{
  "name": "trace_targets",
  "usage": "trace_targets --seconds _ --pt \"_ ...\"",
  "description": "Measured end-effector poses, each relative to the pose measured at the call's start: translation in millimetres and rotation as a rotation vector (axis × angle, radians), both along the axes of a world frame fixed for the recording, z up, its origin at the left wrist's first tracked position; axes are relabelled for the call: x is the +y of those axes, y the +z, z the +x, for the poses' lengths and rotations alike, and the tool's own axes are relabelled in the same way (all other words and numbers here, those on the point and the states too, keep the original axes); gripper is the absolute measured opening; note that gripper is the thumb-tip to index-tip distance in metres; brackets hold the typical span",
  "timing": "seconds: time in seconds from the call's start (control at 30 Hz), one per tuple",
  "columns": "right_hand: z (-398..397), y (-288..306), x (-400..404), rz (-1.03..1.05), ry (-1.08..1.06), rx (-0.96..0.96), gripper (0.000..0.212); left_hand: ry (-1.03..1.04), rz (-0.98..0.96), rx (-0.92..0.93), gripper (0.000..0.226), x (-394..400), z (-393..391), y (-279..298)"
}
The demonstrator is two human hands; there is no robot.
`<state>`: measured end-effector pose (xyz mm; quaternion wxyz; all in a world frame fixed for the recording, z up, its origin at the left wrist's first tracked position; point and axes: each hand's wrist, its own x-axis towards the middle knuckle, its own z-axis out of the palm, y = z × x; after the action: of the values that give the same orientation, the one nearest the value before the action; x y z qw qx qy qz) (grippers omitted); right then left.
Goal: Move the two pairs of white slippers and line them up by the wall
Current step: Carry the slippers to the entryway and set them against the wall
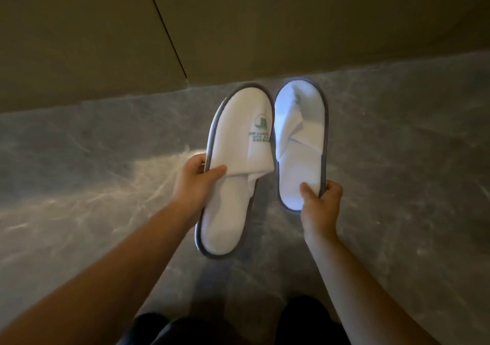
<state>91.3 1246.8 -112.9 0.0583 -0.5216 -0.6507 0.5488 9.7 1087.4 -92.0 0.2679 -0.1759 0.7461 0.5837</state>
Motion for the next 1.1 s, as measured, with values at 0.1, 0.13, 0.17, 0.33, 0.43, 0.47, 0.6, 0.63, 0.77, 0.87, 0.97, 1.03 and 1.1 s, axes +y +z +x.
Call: trace_targets --seconds 0.1,0.13,0.17,0.33,0.43,0.47,0.6,0.63,0.77,0.87,0.97,1.03,1.1 --pt "-19 -60 13 0.019 -0.076 0.028 0.036 -0.011 0.038 0.006 0.016 18 -23 -58" --pt "-25 -76 16 0.015 -0.103 0.030 0.037 -0.020 0.044 0.011 0.015 23 -30 -73" --pt "-29 -89 19 0.002 -0.133 0.038 0.039 -0.029 0.049 0.015 0.015 27 -36 -85" --pt "-35 -119 18 0.167 -0.081 -0.094 0.058 -0.002 0.078 0.044 0.014 28 -53 -108" --pt "-29 -109 8 0.402 0.080 -0.177 0.073 0.036 0.120 0.022 0.012 18 -49 -104" --pt "-29 -105 2 0.422 0.131 -0.132 0.072 0.039 0.146 0.006 0.010 14 -46 -103" --pt "-38 -94 -21 0.176 0.291 0.077 0.053 0.033 0.197 -0.035 0.008 1 -41 -106" --pt "-41 -92 -27 0.046 0.332 0.112 0.048 0.043 0.205 -0.037 0.007 -2 -40 -107" --pt "-47 -89 -50 -0.213 0.472 0.134 0.039 0.068 0.237 -0.037 0.008 -16 -39 -104" --pt "-54 -91 -66 -0.208 0.490 0.123 0.035 0.089 0.211 -0.004 0.029 -34 -41 -104" --pt "-65 -100 -85 -0.122 0.578 0.079 0.034 -0.017 -0.016 0.079 0.064 -62 -45 -117" --pt "-72 -112 -96 -0.101 0.627 0.037 0.034 -0.101 -0.194 0.106 0.075 -86 -45 -131" --pt "-80 -122 -103 -0.096 0.647 -0.009 0.035 -0.195 -0.340 0.128 0.077 -107 -42 -144"
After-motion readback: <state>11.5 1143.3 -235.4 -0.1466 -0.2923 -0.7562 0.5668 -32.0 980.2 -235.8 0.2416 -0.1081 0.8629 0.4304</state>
